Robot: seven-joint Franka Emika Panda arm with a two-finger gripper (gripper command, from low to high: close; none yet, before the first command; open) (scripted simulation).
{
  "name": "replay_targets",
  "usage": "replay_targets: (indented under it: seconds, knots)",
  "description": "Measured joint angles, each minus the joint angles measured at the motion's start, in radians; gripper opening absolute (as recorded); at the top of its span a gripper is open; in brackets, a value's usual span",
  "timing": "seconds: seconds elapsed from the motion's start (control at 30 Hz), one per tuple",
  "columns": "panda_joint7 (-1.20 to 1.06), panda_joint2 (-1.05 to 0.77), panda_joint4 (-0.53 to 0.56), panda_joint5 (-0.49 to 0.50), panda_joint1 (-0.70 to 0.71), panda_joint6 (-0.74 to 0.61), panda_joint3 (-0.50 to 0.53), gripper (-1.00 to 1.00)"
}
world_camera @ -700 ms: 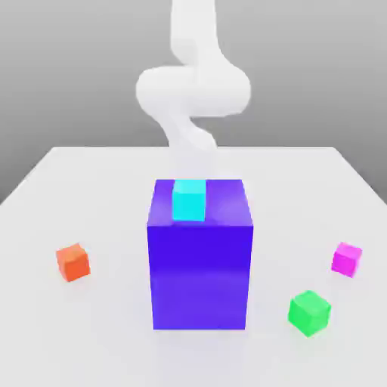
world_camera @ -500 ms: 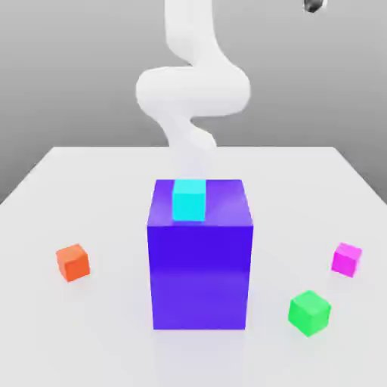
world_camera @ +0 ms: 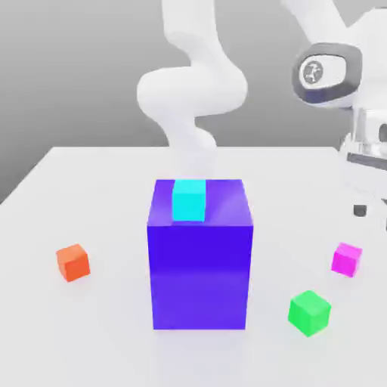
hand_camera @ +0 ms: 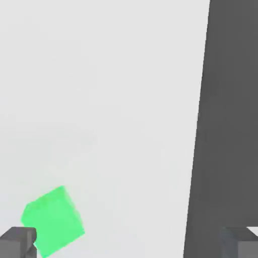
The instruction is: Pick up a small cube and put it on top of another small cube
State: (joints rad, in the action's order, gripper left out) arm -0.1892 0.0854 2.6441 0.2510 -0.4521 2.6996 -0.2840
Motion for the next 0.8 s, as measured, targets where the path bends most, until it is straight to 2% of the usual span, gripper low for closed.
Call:
replay_targets:
  seconds: [0.2,0.27,0.4,0.6,0.63,0.8]
  knots:
    - [-0.365,-0.15,0.093,-0.097,-0.129,0.114,-0.105,0.0]
    - [-0.404,-0.192,0.1,-0.095,-0.13,0.148,-0.115,0.0]
    - [-0.351,-0.274,0.083,-0.01,-0.172,0.21,-0.057,0.0]
    - [-0.25,-0.401,0.054,0.127,-0.302,0.304,0.105,0.0]
    - [-0.234,-0.418,0.051,0.148,-0.317,0.315,0.124,-1.0]
    - [-0.233,-0.417,0.051,0.149,-0.317,0.312,0.124,-1.0]
